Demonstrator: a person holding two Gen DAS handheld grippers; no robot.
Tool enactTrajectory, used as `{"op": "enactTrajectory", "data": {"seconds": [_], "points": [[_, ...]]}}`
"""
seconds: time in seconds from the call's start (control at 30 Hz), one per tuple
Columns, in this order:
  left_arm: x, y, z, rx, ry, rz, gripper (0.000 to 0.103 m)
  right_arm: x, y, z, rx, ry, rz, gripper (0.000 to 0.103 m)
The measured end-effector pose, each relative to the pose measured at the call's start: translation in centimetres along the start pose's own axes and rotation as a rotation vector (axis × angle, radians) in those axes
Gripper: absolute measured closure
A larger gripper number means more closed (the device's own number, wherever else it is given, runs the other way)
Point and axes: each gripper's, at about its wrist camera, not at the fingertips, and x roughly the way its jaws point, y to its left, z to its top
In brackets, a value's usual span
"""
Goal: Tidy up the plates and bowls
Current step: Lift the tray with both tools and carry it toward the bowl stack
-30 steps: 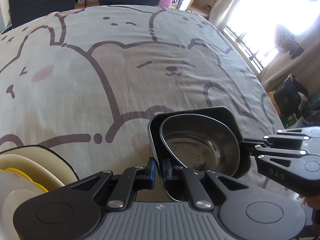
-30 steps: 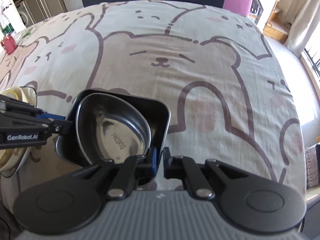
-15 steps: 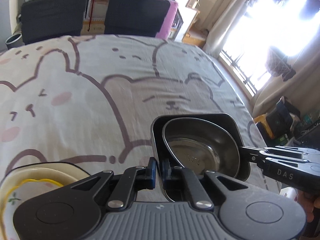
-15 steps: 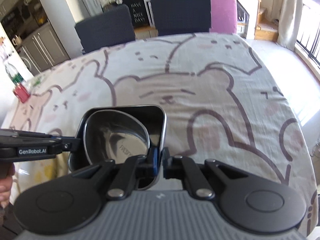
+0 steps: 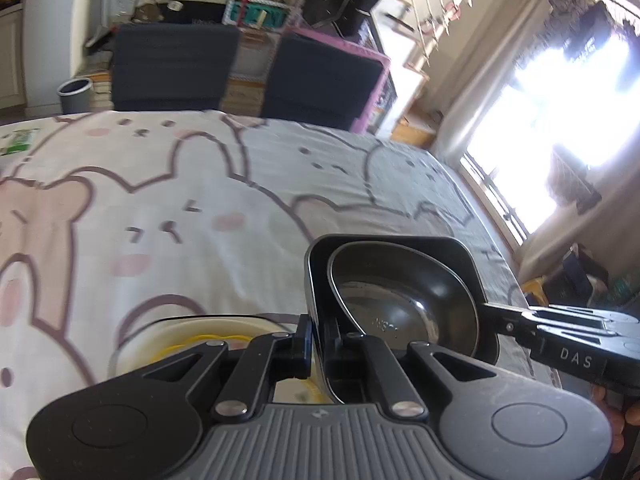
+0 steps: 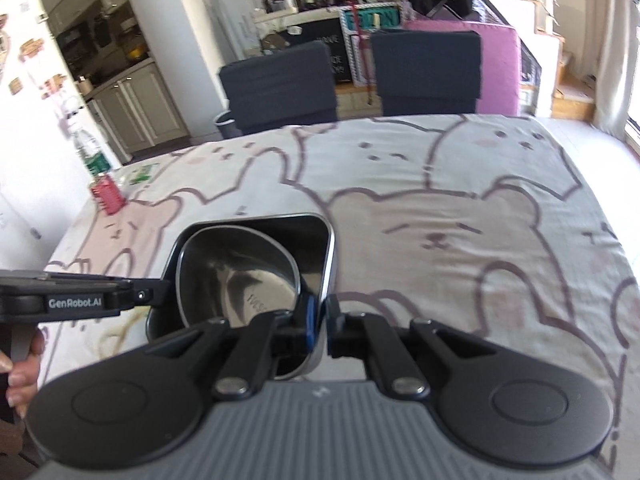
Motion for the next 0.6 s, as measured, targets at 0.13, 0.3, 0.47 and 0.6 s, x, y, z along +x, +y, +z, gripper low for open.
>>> {"op": "enactTrajectory", "data": {"seconds": [0.13,0.3,0.47,0.6], "points": [[-2.2,2.4,-0.7,-0.045,-0.032,0.012,0.098,-0.1,2.8,-0.3,-0.011,-0.009,0.031,0.096],[-4.3,5.6,-2.0,-0.110,-0.052,0.031,0.098,0.7,6.1,-1.0,-0.026,-0.005,0.056,0.096],[-5.2,8.0,-3.5,-0.156,-0.048,0.046,0.098,2.3,8.0,-1.9,-0.008,0.020,0.072,0.096],[-5.0,9.2,-4.4,-0.177,-0.025,0.055,0.098,3.5,9.1,-2.4,-0.017,0.045,0.070,0.096]]}}
